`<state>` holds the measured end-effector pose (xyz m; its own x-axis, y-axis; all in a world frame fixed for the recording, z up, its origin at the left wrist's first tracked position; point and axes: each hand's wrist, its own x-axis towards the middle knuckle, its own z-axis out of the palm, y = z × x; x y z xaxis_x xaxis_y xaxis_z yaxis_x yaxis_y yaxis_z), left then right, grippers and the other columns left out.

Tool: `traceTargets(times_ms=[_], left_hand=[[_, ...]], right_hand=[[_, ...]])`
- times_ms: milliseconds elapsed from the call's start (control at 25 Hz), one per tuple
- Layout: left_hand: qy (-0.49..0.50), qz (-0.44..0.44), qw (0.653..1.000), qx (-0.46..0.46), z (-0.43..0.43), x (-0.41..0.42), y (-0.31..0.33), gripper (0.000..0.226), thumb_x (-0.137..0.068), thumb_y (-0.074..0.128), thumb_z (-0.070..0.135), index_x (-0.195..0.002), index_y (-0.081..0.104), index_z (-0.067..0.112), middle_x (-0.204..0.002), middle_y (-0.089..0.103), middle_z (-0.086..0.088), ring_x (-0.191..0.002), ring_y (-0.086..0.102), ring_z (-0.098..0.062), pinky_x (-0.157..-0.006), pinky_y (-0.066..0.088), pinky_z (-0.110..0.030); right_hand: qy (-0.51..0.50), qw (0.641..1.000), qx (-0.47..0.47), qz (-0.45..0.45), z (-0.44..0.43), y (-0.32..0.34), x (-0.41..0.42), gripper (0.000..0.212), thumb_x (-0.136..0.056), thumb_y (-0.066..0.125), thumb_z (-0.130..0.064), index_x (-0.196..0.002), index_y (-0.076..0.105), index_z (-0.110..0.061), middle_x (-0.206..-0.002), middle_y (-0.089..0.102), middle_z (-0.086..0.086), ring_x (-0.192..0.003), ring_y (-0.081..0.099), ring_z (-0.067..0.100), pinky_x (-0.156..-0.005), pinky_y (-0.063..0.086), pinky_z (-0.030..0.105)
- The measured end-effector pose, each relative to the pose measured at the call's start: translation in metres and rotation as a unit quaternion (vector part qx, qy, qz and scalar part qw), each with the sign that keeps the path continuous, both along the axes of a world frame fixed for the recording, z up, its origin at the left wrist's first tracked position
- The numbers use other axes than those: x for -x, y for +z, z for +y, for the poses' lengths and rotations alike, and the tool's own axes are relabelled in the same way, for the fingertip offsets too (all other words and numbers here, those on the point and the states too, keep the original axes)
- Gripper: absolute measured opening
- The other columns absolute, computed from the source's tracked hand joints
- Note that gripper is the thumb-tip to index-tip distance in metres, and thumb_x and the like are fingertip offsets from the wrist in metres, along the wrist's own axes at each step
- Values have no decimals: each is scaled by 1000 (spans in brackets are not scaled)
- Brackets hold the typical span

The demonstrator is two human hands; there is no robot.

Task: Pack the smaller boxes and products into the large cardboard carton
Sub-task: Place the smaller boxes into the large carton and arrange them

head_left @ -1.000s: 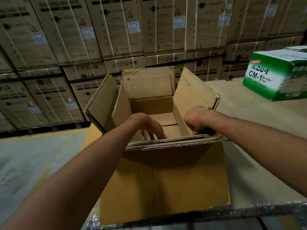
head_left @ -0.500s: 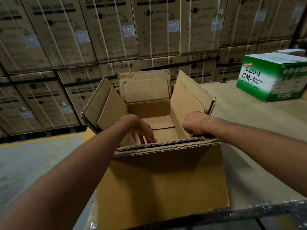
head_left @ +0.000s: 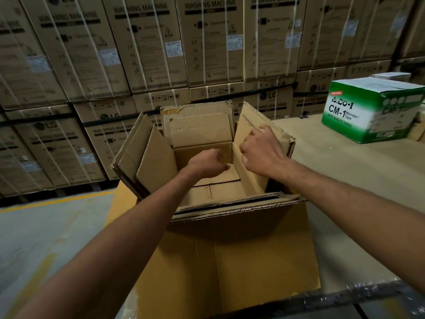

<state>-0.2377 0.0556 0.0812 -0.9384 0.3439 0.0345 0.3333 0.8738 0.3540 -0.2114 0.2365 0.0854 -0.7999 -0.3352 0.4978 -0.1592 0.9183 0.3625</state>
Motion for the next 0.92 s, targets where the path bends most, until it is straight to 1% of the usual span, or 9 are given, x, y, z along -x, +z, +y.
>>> traceTargets(times_ms=[80,160,320,480,560,640,760,840,920], left_hand=[[11,32,999,-39,9,-8,5,54,-98,64,42,-144,52,16,-140,60,-5,-125,58,-22,-99,52,-41],[25,72,994,-74,17,-15,9,51,-98,63,38,-143,52,16,-136,62,-5,-121,61,-23,-96,54,-42],[40,151,975,-155,37,-22,16,50,-98,63,36,-143,50,21,-136,61,-1,-117,61,-19,-94,56,-43],[17,198,954,-223,76,-37,28,47,-96,63,37,-140,51,25,-134,61,4,-114,62,-16,-87,58,-39],[-6,210,945,-251,105,-49,36,44,-96,62,38,-137,52,26,-133,62,6,-117,61,-13,-89,57,-39],[-18,226,935,-273,138,-64,39,42,-96,62,38,-135,54,25,-132,62,7,-120,59,-12,-93,54,-37],[-23,248,921,-300,192,-86,40,40,-96,63,37,-133,57,23,-130,64,6,-119,59,-11,-97,51,-34],[-23,254,912,-321,235,-98,37,37,-95,62,37,-130,58,26,-127,65,9,-117,59,-9,-97,53,-37],[-22,255,906,-337,279,-111,33,34,-94,62,35,-126,59,28,-123,65,12,-115,58,-9,-94,53,-36]], right_hand=[[-22,998,61,15,1,5,-2,20,-91,61,-35,-94,78,-26,-91,74,-2,-104,61,20,-108,35,49],[-34,993,105,37,5,10,-4,20,-90,62,-36,-97,78,-25,-97,75,-1,-106,62,21,-106,37,48],[-23,979,174,100,27,23,-17,24,-90,66,-31,-110,77,-22,-109,75,3,-107,62,23,-100,41,45],[-20,961,230,150,67,29,-40,27,-91,65,-31,-114,75,-21,-110,76,1,-104,63,22,-95,42,43],[-24,952,253,167,94,27,-53,26,-92,66,-32,-114,75,-22,-109,76,0,-103,64,22,-94,41,41],[-27,947,273,170,125,23,-67,25,-92,67,-33,-112,75,-21,-108,76,0,-102,64,24,-93,42,41],[-37,939,302,161,178,19,-90,23,-92,67,-33,-110,76,-21,-106,77,-1,-101,64,25,-91,44,43],[-50,935,318,148,221,17,-108,24,-92,67,-32,-111,77,-22,-105,77,-3,-101,64,25,-91,45,43],[-64,931,334,137,265,13,-124,23,-91,69,-29,-111,78,-22,-102,77,-4,-99,64,25,-89,46,41]])
